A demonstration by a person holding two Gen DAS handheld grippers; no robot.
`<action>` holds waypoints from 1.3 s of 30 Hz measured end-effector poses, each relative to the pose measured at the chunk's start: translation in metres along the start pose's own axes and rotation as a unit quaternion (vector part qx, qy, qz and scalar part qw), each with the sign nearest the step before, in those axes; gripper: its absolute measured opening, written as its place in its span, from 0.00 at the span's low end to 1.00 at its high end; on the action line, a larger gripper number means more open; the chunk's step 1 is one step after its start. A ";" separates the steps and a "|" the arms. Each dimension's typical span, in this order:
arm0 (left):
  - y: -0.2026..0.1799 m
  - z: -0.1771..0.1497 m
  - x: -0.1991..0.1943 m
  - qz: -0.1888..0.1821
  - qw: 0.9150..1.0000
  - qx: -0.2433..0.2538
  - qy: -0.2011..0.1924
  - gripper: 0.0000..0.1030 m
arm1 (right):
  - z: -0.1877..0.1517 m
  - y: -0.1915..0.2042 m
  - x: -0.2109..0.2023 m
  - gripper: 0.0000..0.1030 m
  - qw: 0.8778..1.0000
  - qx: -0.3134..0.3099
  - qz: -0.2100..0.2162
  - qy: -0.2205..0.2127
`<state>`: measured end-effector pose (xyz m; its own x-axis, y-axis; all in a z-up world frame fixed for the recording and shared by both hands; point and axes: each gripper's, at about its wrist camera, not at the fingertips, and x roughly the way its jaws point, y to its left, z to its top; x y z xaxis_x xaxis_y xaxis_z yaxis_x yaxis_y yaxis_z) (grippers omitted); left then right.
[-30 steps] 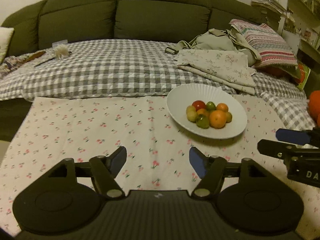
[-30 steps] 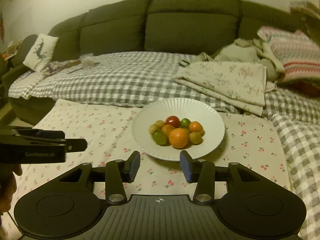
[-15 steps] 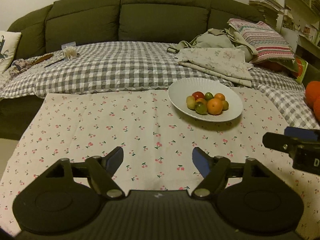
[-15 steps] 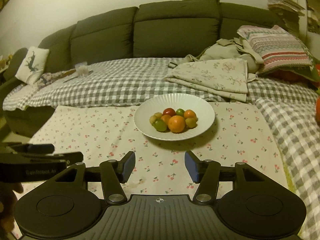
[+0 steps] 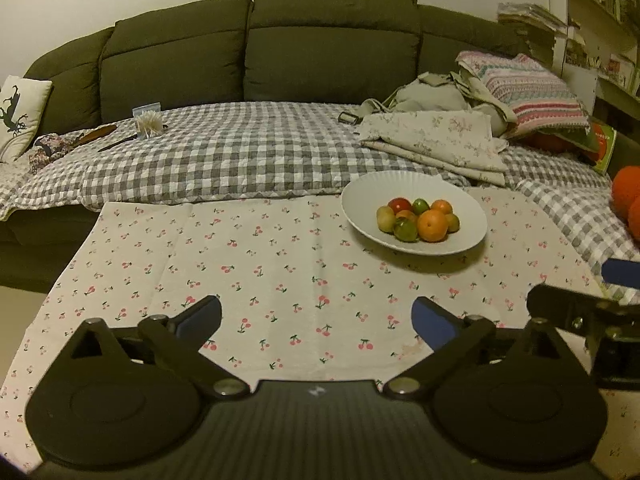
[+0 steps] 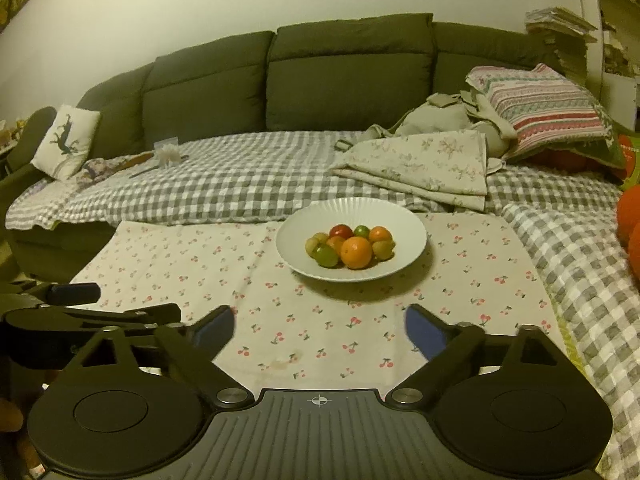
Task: Organize fruits
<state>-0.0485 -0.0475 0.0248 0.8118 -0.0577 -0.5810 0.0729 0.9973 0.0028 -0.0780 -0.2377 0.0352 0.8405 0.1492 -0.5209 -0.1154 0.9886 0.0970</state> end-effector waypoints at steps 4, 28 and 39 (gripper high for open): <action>-0.002 0.000 -0.001 -0.003 1.000 0.004 -0.008 0.99 | 0.000 0.003 -0.002 1.00 1.000 -0.006 -0.017 -0.005; -0.007 0.000 -0.006 -0.013 1.000 0.016 -0.018 0.99 | -0.002 0.005 -0.005 1.00 0.999 -0.005 -0.036 -0.003; -0.007 -0.001 -0.002 -0.017 1.000 0.015 -0.015 0.99 | -0.004 0.007 -0.003 1.00 0.999 -0.006 -0.037 0.001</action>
<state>-0.0511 -0.0542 0.0247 0.8250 -0.0940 -0.5572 0.1178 0.9930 0.0070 -0.0833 -0.2316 0.0343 0.8462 0.0752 -0.5275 -0.0592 0.9971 0.0471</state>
